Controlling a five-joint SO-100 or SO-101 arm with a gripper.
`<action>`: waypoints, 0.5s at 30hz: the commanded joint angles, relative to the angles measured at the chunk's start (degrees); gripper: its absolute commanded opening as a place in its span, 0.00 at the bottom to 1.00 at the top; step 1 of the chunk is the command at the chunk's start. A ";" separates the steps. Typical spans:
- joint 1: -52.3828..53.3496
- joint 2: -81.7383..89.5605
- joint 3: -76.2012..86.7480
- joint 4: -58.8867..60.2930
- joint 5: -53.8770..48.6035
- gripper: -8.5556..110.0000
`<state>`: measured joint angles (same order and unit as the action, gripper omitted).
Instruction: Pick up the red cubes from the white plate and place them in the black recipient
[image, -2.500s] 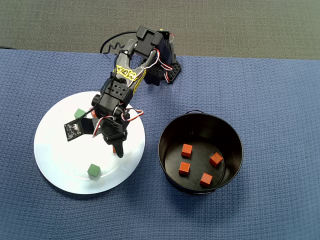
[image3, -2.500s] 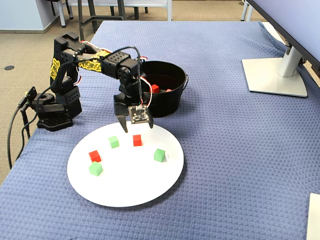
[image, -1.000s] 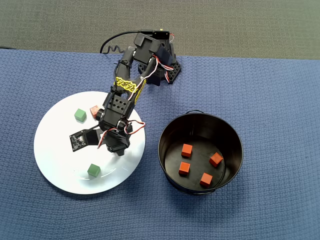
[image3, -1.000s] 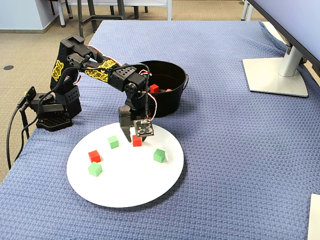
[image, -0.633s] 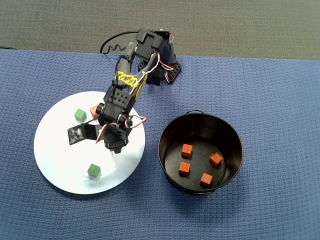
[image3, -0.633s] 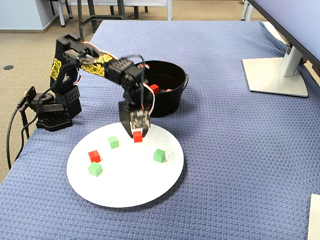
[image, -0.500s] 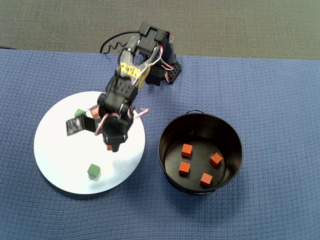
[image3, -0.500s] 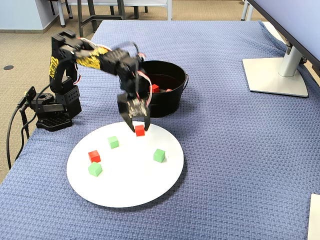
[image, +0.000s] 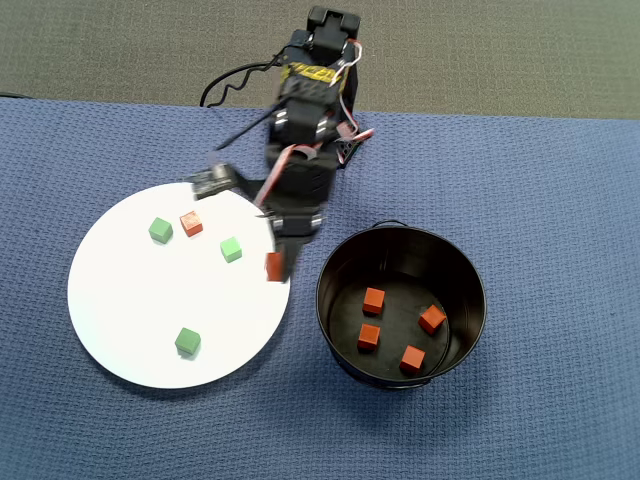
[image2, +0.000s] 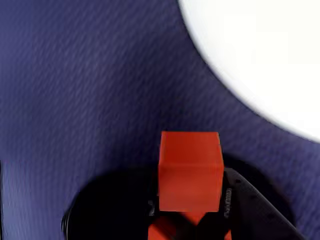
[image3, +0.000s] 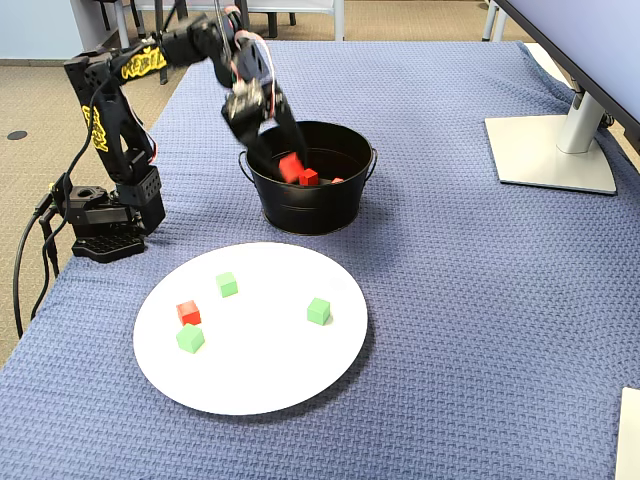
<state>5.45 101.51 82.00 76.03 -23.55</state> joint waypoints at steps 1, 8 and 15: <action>-11.43 4.57 4.66 -6.33 3.87 0.07; -26.10 0.35 9.40 -8.53 3.16 0.47; -15.29 0.62 -2.64 1.85 0.00 0.47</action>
<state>-15.64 101.25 88.24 72.33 -21.53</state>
